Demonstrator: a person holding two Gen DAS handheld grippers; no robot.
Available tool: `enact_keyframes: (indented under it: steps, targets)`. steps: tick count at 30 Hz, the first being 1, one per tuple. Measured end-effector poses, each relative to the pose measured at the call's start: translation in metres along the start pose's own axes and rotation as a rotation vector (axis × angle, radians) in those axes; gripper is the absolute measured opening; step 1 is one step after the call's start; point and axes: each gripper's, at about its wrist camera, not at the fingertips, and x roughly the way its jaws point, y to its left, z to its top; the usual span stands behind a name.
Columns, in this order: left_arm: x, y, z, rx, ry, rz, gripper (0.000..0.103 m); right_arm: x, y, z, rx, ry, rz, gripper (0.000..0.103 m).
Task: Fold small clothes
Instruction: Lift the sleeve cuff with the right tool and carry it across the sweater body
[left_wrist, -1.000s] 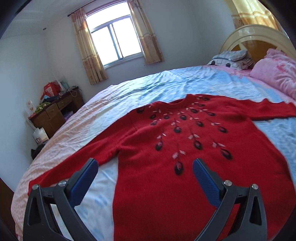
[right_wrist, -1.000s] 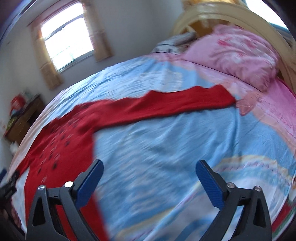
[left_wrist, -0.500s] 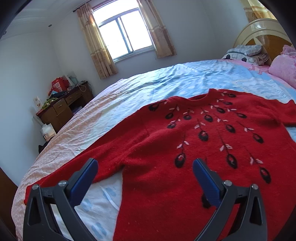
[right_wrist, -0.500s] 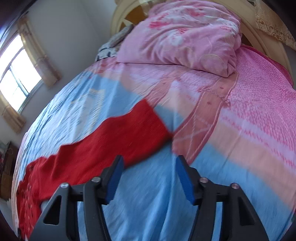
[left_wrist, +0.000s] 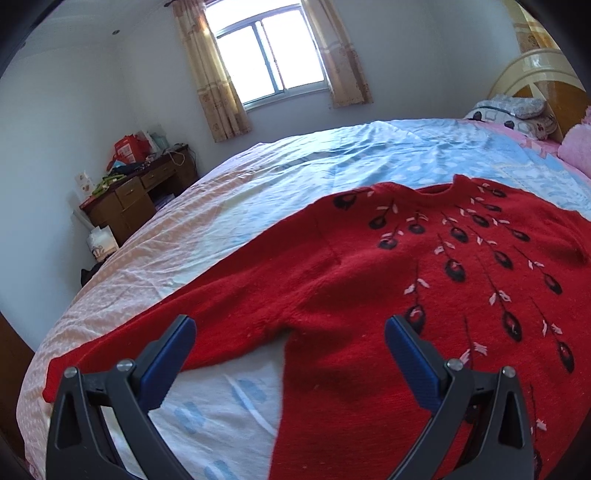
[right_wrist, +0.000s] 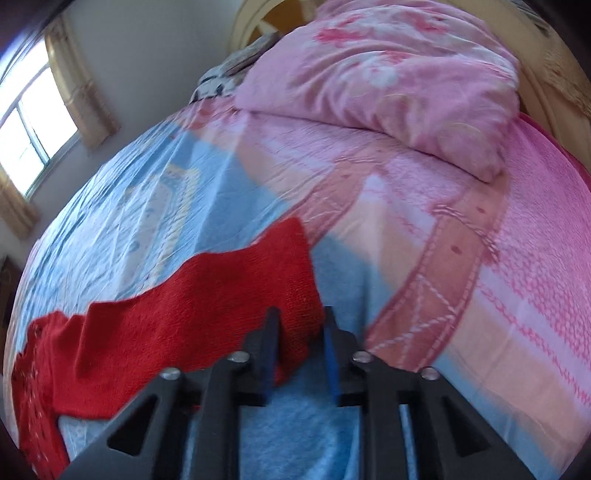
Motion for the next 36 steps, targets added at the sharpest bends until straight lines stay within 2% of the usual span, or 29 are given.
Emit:
enact_keyframes:
  steps: [5,11,23,30,36]
  targets:
    - [0.003,0.013,0.001,-0.019,-0.006,0.006,0.103,-0.017,0.014,0.010,-0.019,-0.041,-0.002,0.016]
    - [0.013,0.025,0.001,-0.048,0.014,-0.007,0.103,-0.054,0.052,0.027,-0.074,-0.123,0.024,0.016]
    - [0.029,0.066,-0.009,-0.150,0.023,0.031,0.103,-0.141,0.176,0.045,-0.267,-0.291,0.168,0.015]
    - [0.034,0.079,-0.014,-0.216,0.034,-0.011,0.103,-0.176,0.258,0.030,-0.388,-0.351,0.258,0.015]
    - [0.030,0.082,-0.017,-0.240,0.002,-0.032,0.103,-0.200,0.323,0.015,-0.486,-0.399,0.326,0.015]
